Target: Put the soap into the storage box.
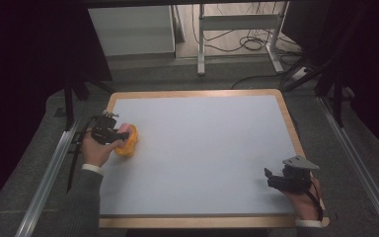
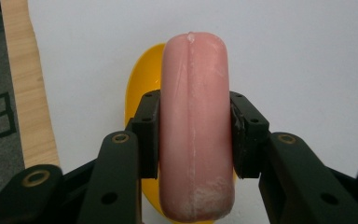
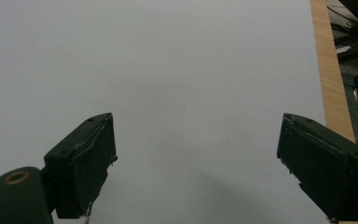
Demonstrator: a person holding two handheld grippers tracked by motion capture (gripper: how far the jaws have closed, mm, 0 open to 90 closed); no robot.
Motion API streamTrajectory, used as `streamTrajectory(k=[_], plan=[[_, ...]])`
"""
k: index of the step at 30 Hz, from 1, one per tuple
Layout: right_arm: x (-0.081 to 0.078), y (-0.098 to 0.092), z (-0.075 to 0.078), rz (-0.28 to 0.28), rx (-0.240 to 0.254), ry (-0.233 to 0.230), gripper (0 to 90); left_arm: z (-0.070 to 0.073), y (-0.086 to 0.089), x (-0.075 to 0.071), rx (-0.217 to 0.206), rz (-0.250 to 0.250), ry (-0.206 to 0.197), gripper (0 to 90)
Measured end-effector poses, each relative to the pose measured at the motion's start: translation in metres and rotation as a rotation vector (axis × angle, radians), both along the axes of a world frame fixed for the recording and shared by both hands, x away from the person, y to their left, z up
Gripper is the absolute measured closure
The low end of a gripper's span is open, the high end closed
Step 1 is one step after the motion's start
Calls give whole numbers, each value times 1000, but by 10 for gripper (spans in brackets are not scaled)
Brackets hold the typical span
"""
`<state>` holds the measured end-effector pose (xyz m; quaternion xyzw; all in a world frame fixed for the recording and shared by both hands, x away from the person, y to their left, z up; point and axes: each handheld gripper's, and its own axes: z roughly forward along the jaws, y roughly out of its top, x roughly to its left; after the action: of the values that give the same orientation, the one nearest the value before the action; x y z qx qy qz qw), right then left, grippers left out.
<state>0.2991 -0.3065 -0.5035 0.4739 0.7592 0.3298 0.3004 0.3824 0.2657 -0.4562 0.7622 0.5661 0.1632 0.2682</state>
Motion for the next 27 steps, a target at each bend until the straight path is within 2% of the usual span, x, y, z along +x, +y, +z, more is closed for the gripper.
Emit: streamTrajectory(k=[10, 16, 18, 21, 24, 27], plan=[[0, 1, -1, 0, -4, 4, 113, -20, -2, 7, 7, 12, 45, 604], [0, 0, -1, -1, -4, 6, 113, -26, -2, 8, 7, 8, 60, 602], [0, 0, -1, 0, -5, 7, 113, -24, -1, 7, -4, 11, 44, 587], [0, 0, -1, -1, -5, 5, 113, -18, 0, 4, 8, 21, 13, 423], [0, 0, -1, 0, -5, 5, 113, -10, 0, 0, -8, 10, -40, 288], [0, 1, -1, 0, -5, 4, 113, -4, 0, -5, -33, -12, -77, 226]])
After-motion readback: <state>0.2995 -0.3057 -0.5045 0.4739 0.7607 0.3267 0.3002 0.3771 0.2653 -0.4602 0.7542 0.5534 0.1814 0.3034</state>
